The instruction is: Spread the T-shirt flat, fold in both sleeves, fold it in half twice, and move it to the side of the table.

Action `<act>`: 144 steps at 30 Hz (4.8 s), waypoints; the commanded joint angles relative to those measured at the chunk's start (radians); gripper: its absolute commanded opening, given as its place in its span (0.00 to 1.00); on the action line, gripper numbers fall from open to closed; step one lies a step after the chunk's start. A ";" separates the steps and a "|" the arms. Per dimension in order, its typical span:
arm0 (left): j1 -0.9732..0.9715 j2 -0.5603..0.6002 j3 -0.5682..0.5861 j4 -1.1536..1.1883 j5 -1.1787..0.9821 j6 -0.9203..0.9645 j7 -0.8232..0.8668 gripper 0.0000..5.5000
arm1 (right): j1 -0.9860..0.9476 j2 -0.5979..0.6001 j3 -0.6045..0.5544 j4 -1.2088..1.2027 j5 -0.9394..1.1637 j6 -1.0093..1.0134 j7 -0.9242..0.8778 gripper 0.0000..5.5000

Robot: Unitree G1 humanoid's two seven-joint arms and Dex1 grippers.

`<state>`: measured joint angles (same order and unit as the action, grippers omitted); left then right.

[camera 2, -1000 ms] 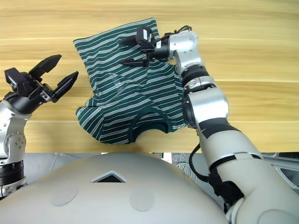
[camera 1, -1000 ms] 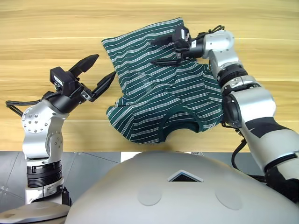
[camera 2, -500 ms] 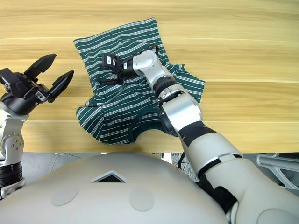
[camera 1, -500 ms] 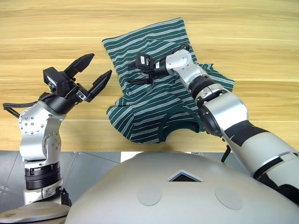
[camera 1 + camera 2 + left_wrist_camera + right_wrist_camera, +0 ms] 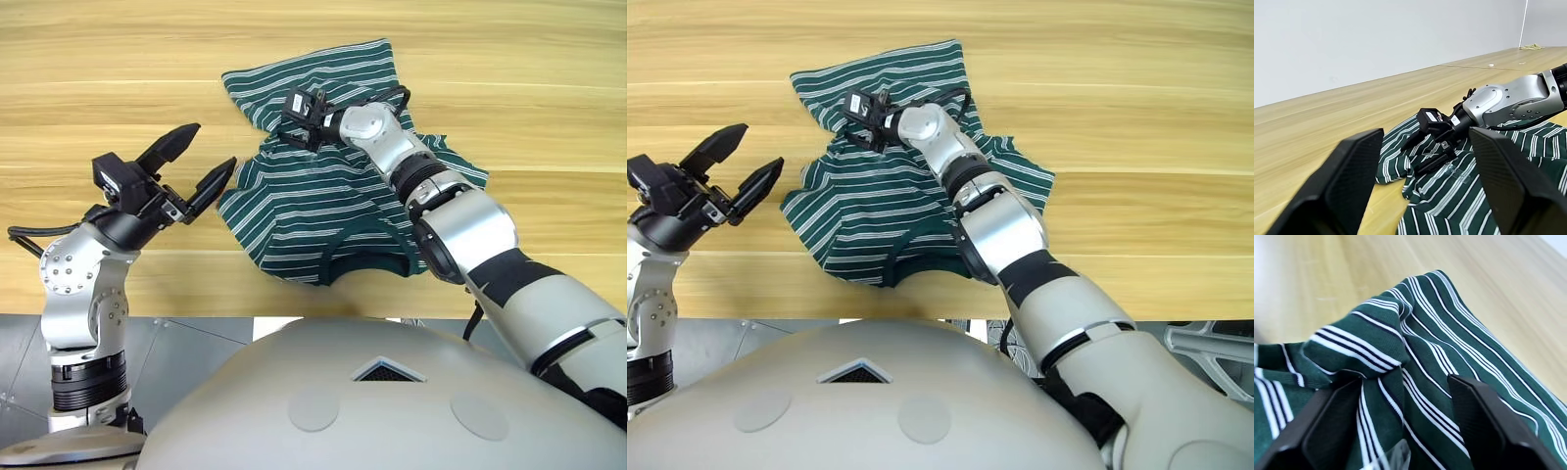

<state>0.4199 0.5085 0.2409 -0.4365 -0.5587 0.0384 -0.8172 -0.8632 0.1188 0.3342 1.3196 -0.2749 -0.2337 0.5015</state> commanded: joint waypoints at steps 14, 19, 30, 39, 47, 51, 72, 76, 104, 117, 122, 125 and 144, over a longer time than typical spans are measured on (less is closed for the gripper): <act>0.005 -0.031 -0.079 -0.015 0.080 -0.016 0.028 0.57 | 0.050 0.005 -0.060 0.021 0.024 -0.048 0.309 0.59; -0.014 -0.079 -0.250 0.039 0.313 -0.036 0.128 0.57 | 0.059 0.006 -0.072 0.008 0.031 -0.090 0.304 0.59; -0.027 -0.161 -0.454 0.206 0.502 -0.014 0.259 0.57 | 0.001 -0.131 -0.276 -0.027 0.202 -0.096 0.395 0.59; 0.113 -0.108 -0.481 0.165 0.504 0.020 0.258 0.57 | 0.003 -0.153 -0.249 0.021 0.114 0.074 0.120 0.59; 0.135 -0.057 -0.444 0.171 0.496 0.020 0.252 0.57 | -0.004 -0.137 -0.242 0.042 0.081 0.216 -0.089 0.59; 0.090 -0.025 -0.389 0.194 0.504 -0.002 0.255 0.57 | -0.011 -0.166 -0.275 0.043 0.097 0.219 -0.156 0.59; -0.004 -0.067 -0.224 0.071 0.290 -0.013 0.226 0.57 | -0.027 -0.186 -0.312 -0.025 0.136 -0.129 0.137 0.59; 0.039 -0.120 -0.108 0.012 0.201 -0.023 0.291 0.57 | 0.023 -0.215 -0.316 -0.067 0.151 -0.194 0.190 0.59; 0.043 -0.154 -0.037 0.265 0.006 0.403 0.310 0.51 | 0.311 -0.239 -0.238 -0.400 0.230 -0.174 0.287 0.59; -0.042 -0.171 0.000 0.325 -0.044 0.435 0.319 0.11 | 0.366 -0.252 -0.232 -0.513 0.258 -0.143 0.287 0.59; -0.049 -0.191 -0.009 0.313 -0.053 0.427 0.312 0.00 | 0.366 -0.253 -0.232 -0.517 0.260 -0.142 0.284 0.59; -0.050 -0.201 0.001 0.301 -0.059 0.422 0.316 0.00 | 0.371 -0.258 -0.232 -0.526 0.261 -0.143 0.285 0.59; 0.025 -0.233 -0.209 -0.031 0.140 0.303 0.373 0.00 | 0.498 -0.333 -0.236 -0.710 0.306 -0.113 0.299 0.59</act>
<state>0.4281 0.2740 0.0601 -0.4546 -0.4543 0.3390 -0.4540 -0.3774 -0.1980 0.0998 0.6416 0.0157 -0.3650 0.8000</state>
